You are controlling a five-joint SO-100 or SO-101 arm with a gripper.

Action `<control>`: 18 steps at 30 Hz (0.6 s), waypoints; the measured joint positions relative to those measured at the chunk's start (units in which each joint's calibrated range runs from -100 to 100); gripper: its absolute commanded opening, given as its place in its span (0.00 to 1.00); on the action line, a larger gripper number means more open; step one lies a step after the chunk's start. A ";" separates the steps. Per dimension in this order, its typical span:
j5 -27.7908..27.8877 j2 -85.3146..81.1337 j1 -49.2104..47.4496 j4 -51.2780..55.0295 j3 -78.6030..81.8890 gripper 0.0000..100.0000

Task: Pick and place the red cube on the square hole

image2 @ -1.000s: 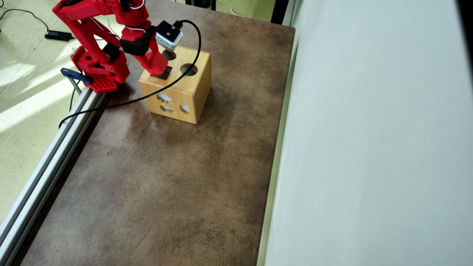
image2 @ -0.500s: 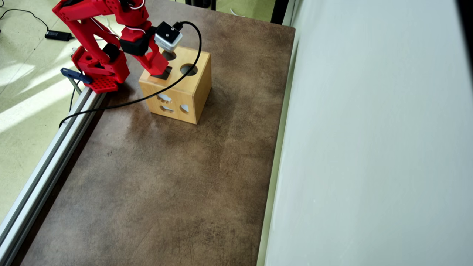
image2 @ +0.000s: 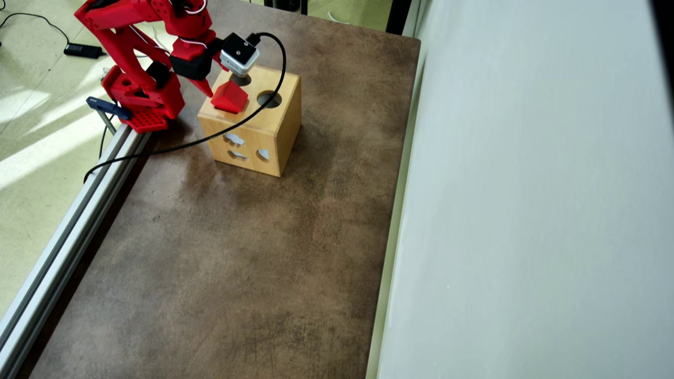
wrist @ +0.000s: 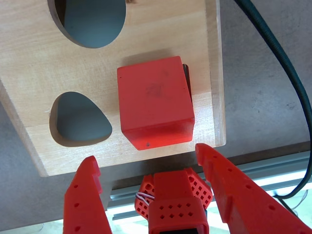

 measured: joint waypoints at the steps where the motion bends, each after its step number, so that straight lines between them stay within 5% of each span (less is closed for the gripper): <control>1: 0.00 0.00 0.00 0.00 0.00 0.31; 18: 0.00 8.90 -2.16 0.00 0.99 0.30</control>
